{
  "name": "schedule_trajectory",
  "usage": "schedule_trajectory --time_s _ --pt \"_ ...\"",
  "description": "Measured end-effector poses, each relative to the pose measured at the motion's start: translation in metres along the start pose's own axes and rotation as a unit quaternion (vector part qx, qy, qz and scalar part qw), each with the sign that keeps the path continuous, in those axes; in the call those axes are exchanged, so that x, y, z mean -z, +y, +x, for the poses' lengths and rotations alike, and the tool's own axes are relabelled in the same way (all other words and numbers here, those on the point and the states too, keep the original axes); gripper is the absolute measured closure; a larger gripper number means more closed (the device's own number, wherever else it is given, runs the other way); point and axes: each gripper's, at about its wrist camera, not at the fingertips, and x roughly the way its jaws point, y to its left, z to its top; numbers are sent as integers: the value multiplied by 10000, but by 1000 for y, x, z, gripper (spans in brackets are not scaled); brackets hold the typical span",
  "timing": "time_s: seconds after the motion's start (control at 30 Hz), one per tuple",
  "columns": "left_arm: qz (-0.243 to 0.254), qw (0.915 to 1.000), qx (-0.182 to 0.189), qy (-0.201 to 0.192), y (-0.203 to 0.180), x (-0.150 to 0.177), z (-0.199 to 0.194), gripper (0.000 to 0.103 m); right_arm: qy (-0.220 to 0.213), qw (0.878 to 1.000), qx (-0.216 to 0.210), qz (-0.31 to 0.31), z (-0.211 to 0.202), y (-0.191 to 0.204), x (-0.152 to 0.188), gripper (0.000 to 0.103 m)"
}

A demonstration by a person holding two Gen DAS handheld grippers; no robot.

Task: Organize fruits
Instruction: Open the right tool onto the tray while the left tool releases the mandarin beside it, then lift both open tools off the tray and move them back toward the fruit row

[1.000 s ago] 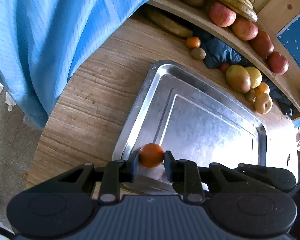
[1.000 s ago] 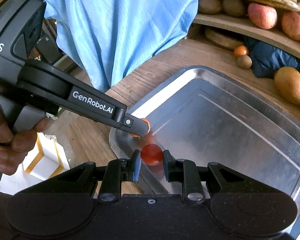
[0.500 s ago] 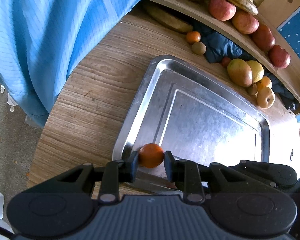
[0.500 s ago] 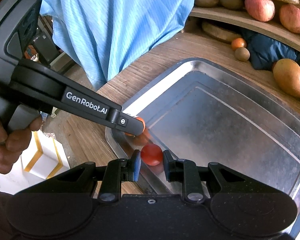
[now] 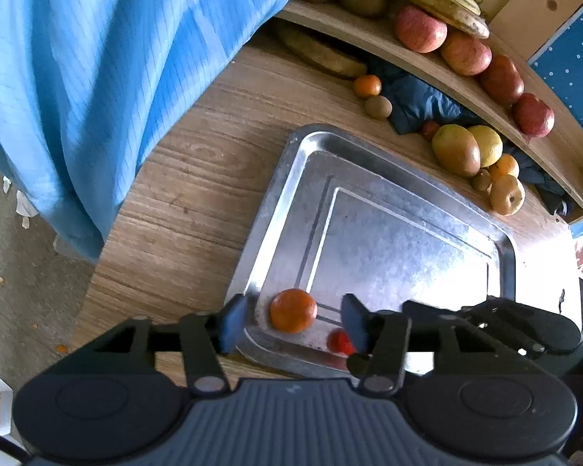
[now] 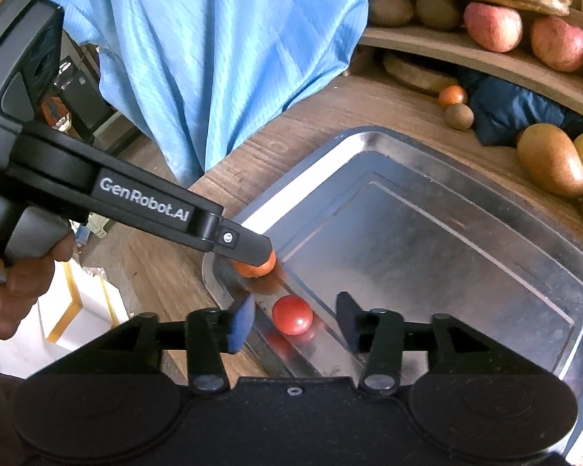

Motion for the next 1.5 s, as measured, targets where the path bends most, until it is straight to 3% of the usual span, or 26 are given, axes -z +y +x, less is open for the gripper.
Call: schedule_trajectory --time_s 0.13,0.3,0.4,0.57,0.77,1.5 --pt "143 9998 -103 51 0 -4 -3 18 -80 9998 133 103 -10 -4 -2 25" --pt "593 9975 -216 316 -2 -8 -4 8 41 9987 424 263 -21 -12 -1 6" --pt "946 9936 -271 559 -5 -9 -2 6 262 9977 502 369 -25 -16 2 1" --pt "1412 9850 -369 926 -12 -9 5 4 619 9936 792 516 -28 -21 11 1" --pt "1837 9749 -487 1161 -22 -15 13 3 723 9881 1171 682 -33 -29 14 1" --pt "2424 9633 -321 1106 -43 -68 35 2 487 9706 1911 1381 -37 -51 4 1"
